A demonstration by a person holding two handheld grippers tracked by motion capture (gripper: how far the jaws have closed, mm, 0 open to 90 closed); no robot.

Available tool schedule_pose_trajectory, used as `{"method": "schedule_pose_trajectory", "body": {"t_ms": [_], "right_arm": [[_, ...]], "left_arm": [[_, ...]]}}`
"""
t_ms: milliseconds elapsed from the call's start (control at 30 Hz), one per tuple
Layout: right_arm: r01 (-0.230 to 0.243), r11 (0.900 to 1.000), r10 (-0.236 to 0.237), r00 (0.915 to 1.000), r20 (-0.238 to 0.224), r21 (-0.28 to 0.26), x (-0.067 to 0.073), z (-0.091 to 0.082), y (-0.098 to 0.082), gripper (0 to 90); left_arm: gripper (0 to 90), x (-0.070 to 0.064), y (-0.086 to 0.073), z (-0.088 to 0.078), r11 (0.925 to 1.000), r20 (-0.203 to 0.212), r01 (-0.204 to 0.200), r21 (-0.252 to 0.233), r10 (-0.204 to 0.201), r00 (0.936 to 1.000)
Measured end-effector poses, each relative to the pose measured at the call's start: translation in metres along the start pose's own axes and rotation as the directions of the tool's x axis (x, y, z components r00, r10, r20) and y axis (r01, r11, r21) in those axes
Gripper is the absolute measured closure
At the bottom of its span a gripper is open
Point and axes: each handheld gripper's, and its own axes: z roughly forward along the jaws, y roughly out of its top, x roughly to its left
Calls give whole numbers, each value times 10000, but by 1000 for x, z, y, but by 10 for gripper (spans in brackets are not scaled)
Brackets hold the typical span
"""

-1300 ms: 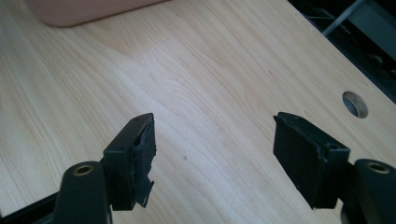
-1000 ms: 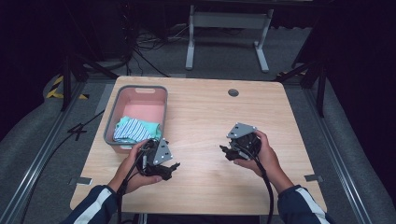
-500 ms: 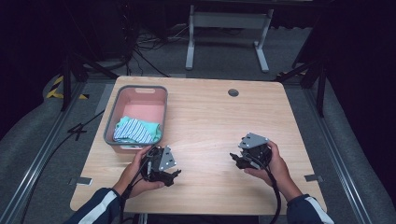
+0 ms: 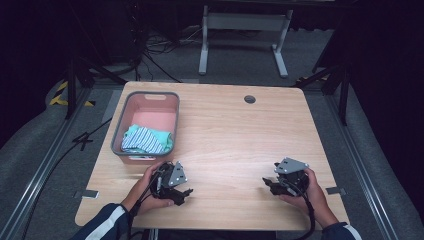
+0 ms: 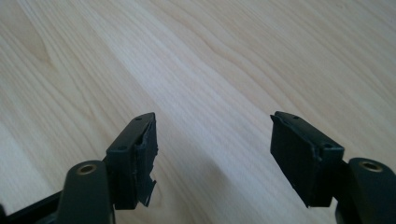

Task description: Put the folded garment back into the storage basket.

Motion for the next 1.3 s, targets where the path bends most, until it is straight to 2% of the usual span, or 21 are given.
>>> {"method": "schedule_pose_trajectory", "body": {"t_ms": [100,267,333,400,500,567,600,667,833,1067,1300], "right_arm": [[-230,9997,230,9997,-1,19,-3,-5,-14,318],[-658,9978,658,9978,-100,-2,-11,-8,-37,305],[-835,9965,834,9964,-130,-21,-13,-8,-45,300],[-1065,9941,1060,9941,-240,-197,-16,-8,-52,291],[-1531,9872,1510,9874,-485,-450,-21,-8,-59,275],[-2036,9761,1983,9775,-726,-755,-24,-6,-66,245],[-2380,9689,2319,9688,-873,-677,-27,-6,-68,239],[-2579,9638,2528,9646,-753,-682,-29,-6,-69,240],[-2560,9644,2511,9651,-745,-668,-29,-6,-69,239],[-2553,9646,2507,9655,-696,-668,-29,-6,-69,238],[-2572,9641,2528,9651,-679,-663,-29,-6,-69,237]], "left_arm": [[179,-2,-8,5,9998,267,122,127,-125,9996],[177,-1,-18,6,9977,842,593,-334,-563,9949],[177,-1,-23,7,9941,956,892,-610,-831,9919],[176,0,-27,8,9873,1137,1398,-750,-1308,9849],[164,3,-30,10,9790,1346,1873,-804,-1755,9752],[159,3,-31,10,9788,1326,1883,-806,-1767,9753],[158,3,-30,10,9789,1328,1878,-806,-1762,9754],[159,3,-31,10,9790,1320,1874,-803,-1759,9755],[157,3,-30,10,9786,1348,1897,-798,-1780,9748],[142,6,-30,11,9833,1490,1674,-714,-1555,9765],[140,6,-30,11,9827,1494,1697,-743,-1573,9762]]}}
